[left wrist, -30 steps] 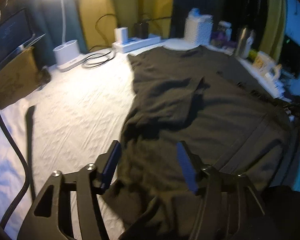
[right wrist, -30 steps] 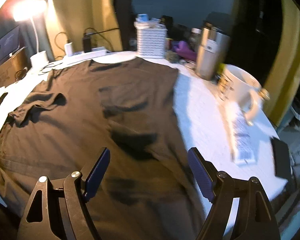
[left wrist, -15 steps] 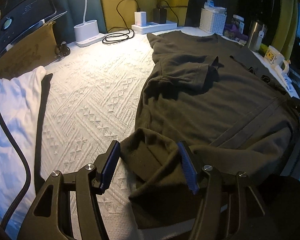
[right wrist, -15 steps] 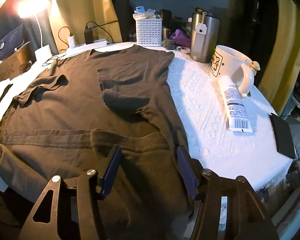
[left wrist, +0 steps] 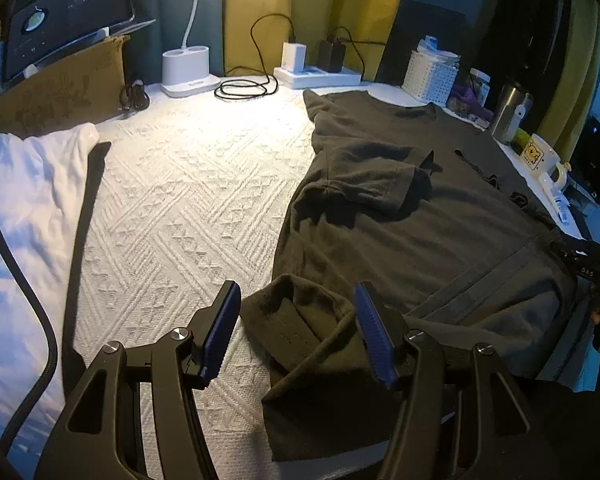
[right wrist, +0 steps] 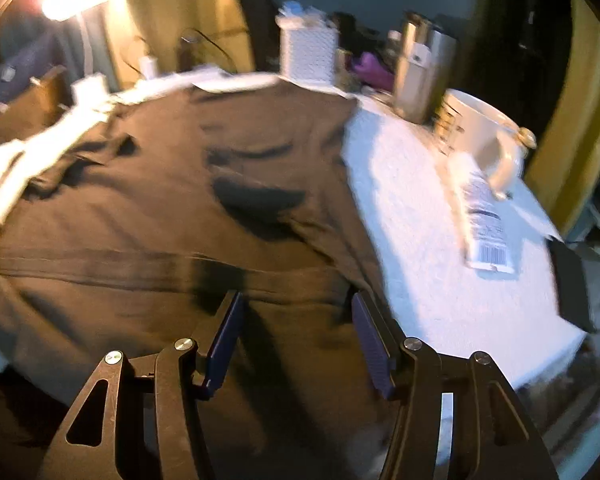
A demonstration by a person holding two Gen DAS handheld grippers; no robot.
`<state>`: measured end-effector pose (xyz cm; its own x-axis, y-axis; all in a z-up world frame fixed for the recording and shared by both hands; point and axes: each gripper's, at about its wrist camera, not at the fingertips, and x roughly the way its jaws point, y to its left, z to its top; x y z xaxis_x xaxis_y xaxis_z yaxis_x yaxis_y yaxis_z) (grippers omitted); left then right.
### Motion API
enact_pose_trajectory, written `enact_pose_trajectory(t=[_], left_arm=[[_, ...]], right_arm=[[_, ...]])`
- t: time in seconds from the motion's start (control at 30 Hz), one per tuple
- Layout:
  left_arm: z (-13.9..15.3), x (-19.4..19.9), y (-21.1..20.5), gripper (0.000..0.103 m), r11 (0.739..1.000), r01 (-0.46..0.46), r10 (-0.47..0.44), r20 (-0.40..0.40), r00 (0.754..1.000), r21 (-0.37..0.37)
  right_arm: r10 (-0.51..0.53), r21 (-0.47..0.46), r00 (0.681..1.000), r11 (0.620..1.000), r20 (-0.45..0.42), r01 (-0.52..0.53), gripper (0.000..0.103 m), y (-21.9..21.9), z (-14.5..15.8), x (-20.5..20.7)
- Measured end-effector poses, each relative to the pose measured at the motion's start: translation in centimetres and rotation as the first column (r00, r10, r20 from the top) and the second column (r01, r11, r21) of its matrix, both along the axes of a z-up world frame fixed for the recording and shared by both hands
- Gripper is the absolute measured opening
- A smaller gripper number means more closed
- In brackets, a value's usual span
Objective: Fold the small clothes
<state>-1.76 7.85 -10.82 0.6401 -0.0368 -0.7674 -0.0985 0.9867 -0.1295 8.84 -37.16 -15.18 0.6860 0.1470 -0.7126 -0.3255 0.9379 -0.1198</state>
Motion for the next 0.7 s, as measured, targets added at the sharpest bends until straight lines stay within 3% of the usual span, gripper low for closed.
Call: enact_pose_trajectory(t=[0.2,0.23,0.27,0.3,0.37,0.5,0.7], left_arm=[[-1.1,0.0,-0.9,0.055,0.999,0.033,-0.033,-0.021,0.999,0.003],[-1.1,-0.3,-1.2,0.048,0.999,0.046,-0.046,-0.012,0.999,0.011],[-1.0,-0.5,-1.6,0.029,0.998,0.066,-0.066,-0.007,0.998,0.018],[-1.0,-0.7,-1.9,0.019,0.997,0.079,-0.079,-0.007,0.997,0.02],[-0.7,-1.3,-2.4,0.008,0.994,0.108,-0.108,0.001,0.994,0.028],[1.0,-2.6,-2.7,0.007,0.992,0.121,-0.123,0.056,0.991,0.04],[5.8,-4.8,-1.8,0.006,0.995,0.089,-0.096,0.243,0.965,0.038]], right_arm=[[0.012,0.041,1.0,0.999,0.005,-0.012,0.056,0.3,-0.5,0.2],[0.03,0.049,1.0,0.998,0.001,-0.03,0.047,0.5,-0.4,0.2],[0.059,0.055,0.998,0.997,-0.006,-0.059,0.024,1.0,-0.3,0.0],[0.065,0.033,0.998,0.997,0.001,-0.065,0.016,1.5,-0.3,-0.2],[0.073,-0.018,0.997,0.997,0.013,-0.073,0.013,2.2,-0.2,-0.6],[0.075,0.001,0.996,0.997,0.053,-0.075,0.01,2.0,1.4,-1.5],[0.04,0.026,0.986,0.999,0.163,-0.045,0.009,0.8,5.8,-2.7]])
